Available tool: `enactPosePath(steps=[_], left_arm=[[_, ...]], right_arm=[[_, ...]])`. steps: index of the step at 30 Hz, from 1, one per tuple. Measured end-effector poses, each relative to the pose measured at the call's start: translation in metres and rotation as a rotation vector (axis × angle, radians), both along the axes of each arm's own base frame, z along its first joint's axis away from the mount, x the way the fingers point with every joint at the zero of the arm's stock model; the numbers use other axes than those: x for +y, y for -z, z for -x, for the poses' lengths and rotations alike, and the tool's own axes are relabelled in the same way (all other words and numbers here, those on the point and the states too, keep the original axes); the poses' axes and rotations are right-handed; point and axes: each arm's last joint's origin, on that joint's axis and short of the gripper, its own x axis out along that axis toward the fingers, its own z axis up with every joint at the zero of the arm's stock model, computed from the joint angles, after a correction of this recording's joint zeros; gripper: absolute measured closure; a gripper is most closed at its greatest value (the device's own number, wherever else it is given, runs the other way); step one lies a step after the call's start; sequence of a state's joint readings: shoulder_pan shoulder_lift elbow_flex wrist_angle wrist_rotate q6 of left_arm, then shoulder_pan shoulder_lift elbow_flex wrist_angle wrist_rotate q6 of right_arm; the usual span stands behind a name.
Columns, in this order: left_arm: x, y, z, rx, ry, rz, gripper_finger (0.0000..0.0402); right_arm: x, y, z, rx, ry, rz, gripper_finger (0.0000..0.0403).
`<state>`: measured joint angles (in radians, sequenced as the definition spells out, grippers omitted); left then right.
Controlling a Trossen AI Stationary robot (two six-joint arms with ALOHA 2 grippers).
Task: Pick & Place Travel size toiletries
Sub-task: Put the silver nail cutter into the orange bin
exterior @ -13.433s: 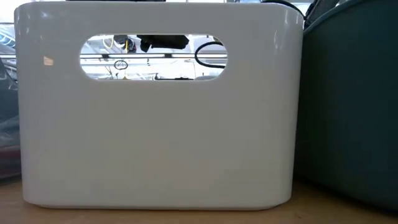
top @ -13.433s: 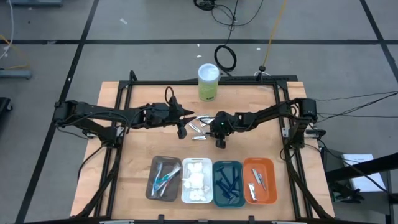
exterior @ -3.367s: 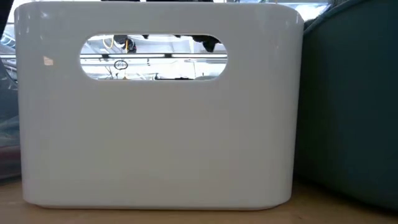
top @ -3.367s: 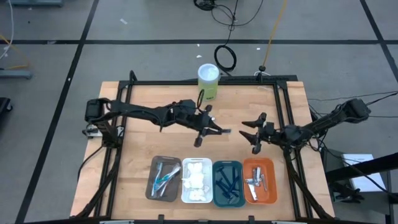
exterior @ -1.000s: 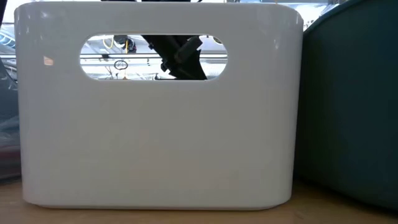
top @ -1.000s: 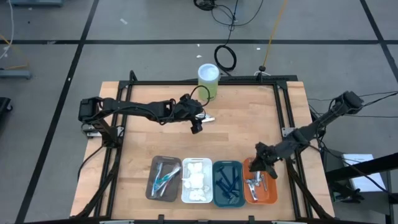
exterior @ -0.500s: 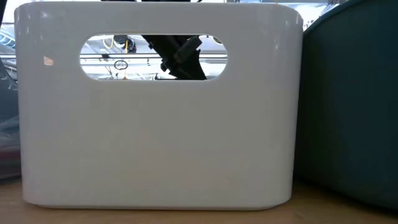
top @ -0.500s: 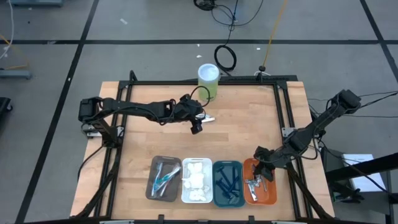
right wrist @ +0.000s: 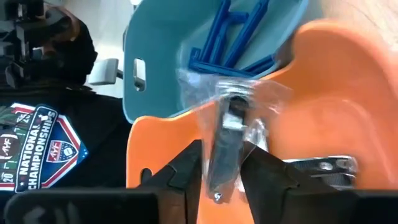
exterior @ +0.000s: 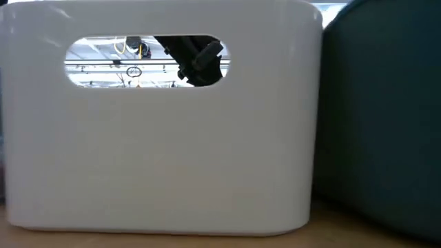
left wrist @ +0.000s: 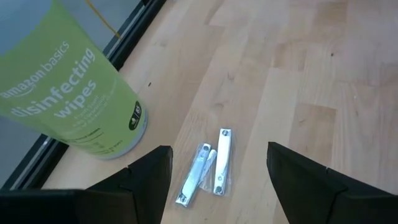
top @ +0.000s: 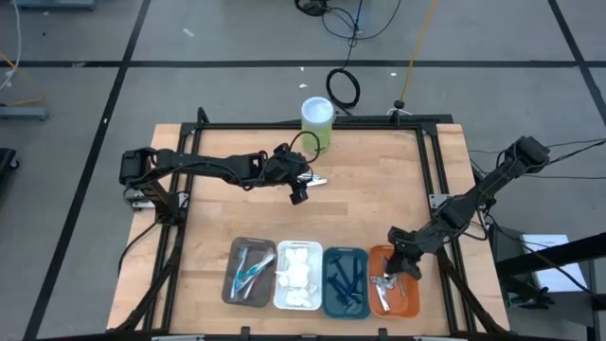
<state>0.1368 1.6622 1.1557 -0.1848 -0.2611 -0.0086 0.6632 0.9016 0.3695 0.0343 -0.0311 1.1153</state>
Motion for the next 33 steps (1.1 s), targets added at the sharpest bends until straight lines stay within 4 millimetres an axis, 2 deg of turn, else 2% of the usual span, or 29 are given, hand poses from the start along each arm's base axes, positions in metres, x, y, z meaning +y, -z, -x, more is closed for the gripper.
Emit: enactPosePath(steps=[20,26,33], left_arm=[[0.000,0.000,0.000,0.003,0.000,0.001,0.0144],[0.000,0.001,0.000,0.008,0.000,0.001,0.0144],[0.000,0.000,0.000,0.003,0.000,0.001,0.0144]], right_arm=[[0.001,-0.002,-0.001,-0.032,-0.040,0.003,0.0239],[0.007,-0.022,-0.004,-0.239,-0.170,-0.092,0.0235],[0.002,-0.044,0.003,-0.487,-0.234,-0.068,0.0238]])
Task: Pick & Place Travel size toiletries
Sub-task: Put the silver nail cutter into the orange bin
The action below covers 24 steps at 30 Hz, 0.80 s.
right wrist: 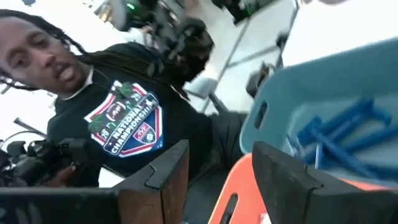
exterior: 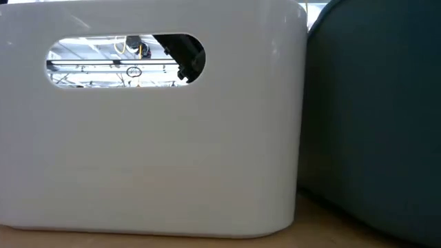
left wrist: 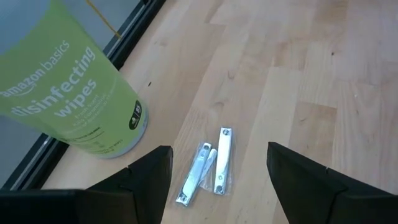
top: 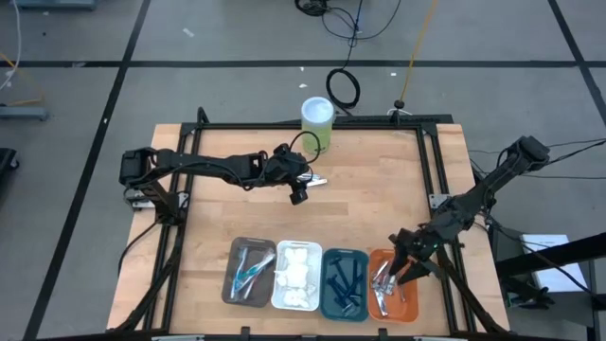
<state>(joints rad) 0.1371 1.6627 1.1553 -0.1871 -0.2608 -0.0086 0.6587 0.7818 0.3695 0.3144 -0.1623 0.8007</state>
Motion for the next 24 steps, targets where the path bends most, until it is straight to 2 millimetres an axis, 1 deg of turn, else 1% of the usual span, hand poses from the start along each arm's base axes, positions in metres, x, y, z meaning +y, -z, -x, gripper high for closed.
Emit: enactPosePath(steps=[5,8,10,13,18,20,22,24], left_arm=[[0.003,0.000,0.000,-0.003,-0.010,0.002,0.0144],[0.007,0.000,0.001,-0.011,-0.034,0.016,0.0144],[0.010,0.000,0.002,-0.017,-0.054,0.029,0.0144],[0.013,0.000,0.002,-0.024,-0.075,0.044,0.0144],[0.014,0.000,0.003,-0.027,-0.084,0.052,0.0144],[0.014,0.000,0.002,-0.027,-0.083,0.052,0.0144],[0.014,0.004,0.000,-0.024,-0.074,0.062,0.0144],[0.016,0.012,-0.002,-0.007,-0.051,0.092,0.0144]], right_arm=[[-0.014,-0.012,0.008,-0.140,0.019,0.045,0.0238],[-0.026,-0.015,0.015,-0.177,0.009,0.088,0.0238],[-0.035,-0.014,0.021,-0.192,0.038,0.145,0.0238],[-0.050,-0.013,0.026,-0.232,0.162,0.267,0.0238],[-0.072,-0.013,0.032,-0.318,0.455,0.516,0.0238],[-0.080,-0.014,0.036,-0.321,0.566,0.592,0.0238],[-0.087,-0.021,0.043,-0.301,0.612,0.652,0.0238],[-0.093,-0.031,0.051,-0.287,0.654,0.681,0.0238]])
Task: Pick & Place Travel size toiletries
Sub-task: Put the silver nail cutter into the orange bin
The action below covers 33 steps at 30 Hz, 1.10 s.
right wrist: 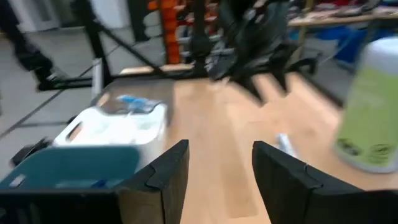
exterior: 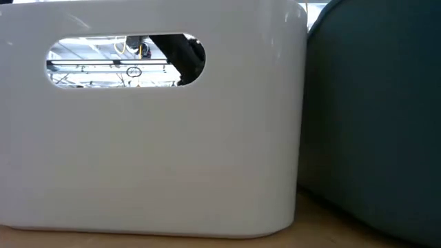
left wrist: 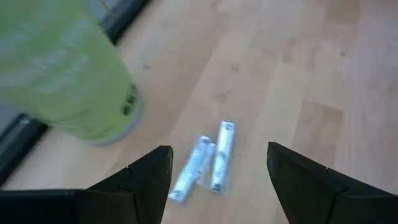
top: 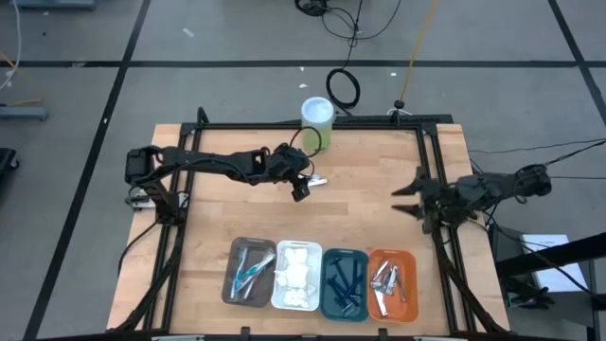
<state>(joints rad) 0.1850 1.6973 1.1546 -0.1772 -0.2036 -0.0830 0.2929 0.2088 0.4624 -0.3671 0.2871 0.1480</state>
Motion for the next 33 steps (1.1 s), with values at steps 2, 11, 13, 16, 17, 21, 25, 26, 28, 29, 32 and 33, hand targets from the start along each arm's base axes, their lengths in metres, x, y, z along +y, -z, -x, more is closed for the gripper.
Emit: enactPosePath(steps=[2,11,13,16,17,21,25,26,28,29,32,33], left_arm=[[0.003,0.011,-0.006,0.005,0.027,0.025,0.0144],[0.027,0.052,-0.010,0.155,0.041,-0.009,0.0144],[0.036,0.052,-0.007,0.167,0.033,-0.020,0.0144],[0.049,0.052,-0.003,0.165,0.043,-0.009,0.0144],[0.053,0.053,-0.002,0.160,0.060,0.011,0.0144],[0.059,0.054,0.002,0.161,0.136,0.073,0.0144],[0.056,0.056,0.003,0.196,0.205,0.059,0.0145],[0.056,0.057,0.003,0.204,0.211,0.056,0.0145],[0.056,0.063,0.002,0.219,0.207,0.056,0.0149],[0.058,0.067,0.002,0.234,0.199,0.064,0.0153],[0.061,0.082,0.000,0.266,0.190,0.084,0.0175],[0.062,0.087,-0.001,0.278,0.187,0.091,0.0184]], right_arm=[[-0.004,-0.009,0.006,-0.017,0.030,0.006,0.0238],[-0.008,0.014,-0.011,0.085,0.109,0.019,0.0238],[-0.007,0.024,-0.018,0.092,0.121,0.015,0.0238],[-0.007,0.042,-0.030,0.062,0.122,0.001,0.0238],[-0.007,0.046,-0.034,0.038,0.106,-0.008,0.0238],[-0.009,0.057,-0.043,-0.024,0.050,-0.038,0.0238],[-0.015,0.061,-0.046,-0.025,0.070,-0.038,0.0238],[-0.016,0.062,-0.047,-0.022,0.082,-0.036,0.0238],[-0.018,0.061,-0.048,-0.030,0.083,-0.039,0.0238],[-0.019,0.060,-0.048,-0.035,0.074,-0.043,0.0238],[-0.021,0.058,-0.050,-0.065,0.038,-0.058,0.0238],[-0.022,0.058,-0.050,-0.067,0.033,-0.062,0.0238]])
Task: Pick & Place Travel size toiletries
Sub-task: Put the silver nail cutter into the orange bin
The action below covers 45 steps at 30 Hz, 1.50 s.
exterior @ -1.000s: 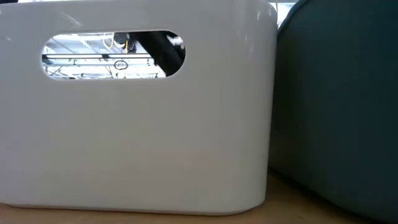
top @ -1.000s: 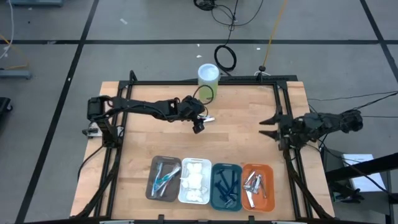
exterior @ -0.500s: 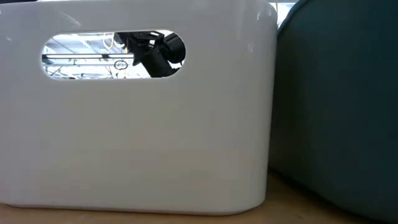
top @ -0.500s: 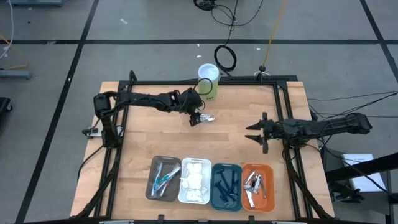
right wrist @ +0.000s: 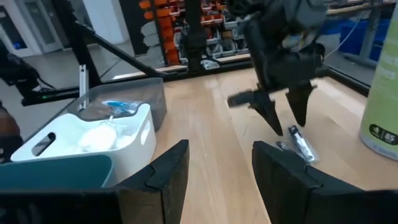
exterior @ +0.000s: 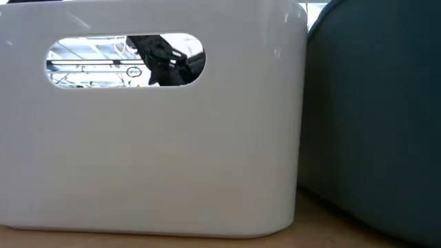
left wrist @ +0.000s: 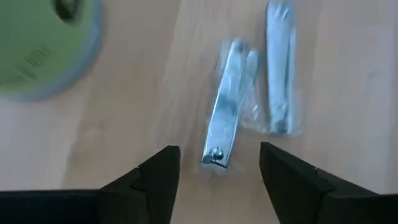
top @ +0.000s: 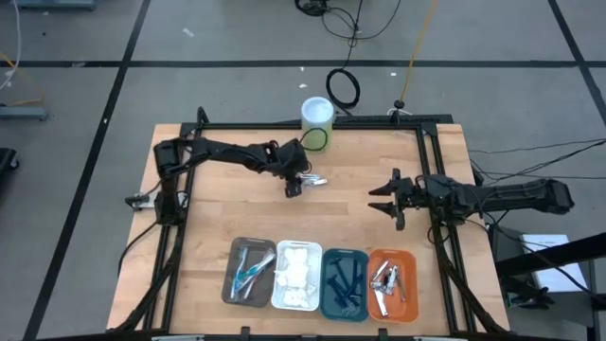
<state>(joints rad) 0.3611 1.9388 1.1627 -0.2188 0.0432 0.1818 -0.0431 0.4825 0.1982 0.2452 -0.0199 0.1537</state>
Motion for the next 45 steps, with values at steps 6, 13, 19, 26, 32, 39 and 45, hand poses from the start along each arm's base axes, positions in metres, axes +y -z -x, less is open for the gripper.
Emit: enactPosePath(steps=[6,13,19,26,32,39,45], left_arm=[[0.006,0.016,-0.008,0.027,-0.017,-0.013,0.0227],[0.009,0.017,-0.008,0.037,0.027,-0.034,0.0257],[0.009,0.018,-0.006,0.051,0.039,-0.025,0.0317],[0.006,0.013,-0.001,0.085,-0.020,0.007,0.0368],[-0.003,-0.031,0.006,-0.004,-0.032,-0.036,0.0368],[-0.028,-0.074,0.016,-0.409,0.144,0.029,0.0368],[-0.053,-0.069,0.029,-0.793,0.196,0.026,0.0368]], right_arm=[[-0.002,0.000,-0.001,-0.002,0.007,-0.019,0.0238],[-0.002,0.002,-0.001,0.013,0.003,-0.020,0.0238],[-0.002,0.003,-0.002,0.023,0.002,-0.021,0.0238],[-0.002,0.003,-0.002,0.024,0.008,-0.020,0.0238],[-0.002,0.003,-0.002,0.025,0.012,-0.019,0.0238],[-0.003,0.002,-0.003,0.015,0.046,-0.011,0.0238],[-0.006,0.000,-0.005,-0.013,0.150,0.002,0.0238]])
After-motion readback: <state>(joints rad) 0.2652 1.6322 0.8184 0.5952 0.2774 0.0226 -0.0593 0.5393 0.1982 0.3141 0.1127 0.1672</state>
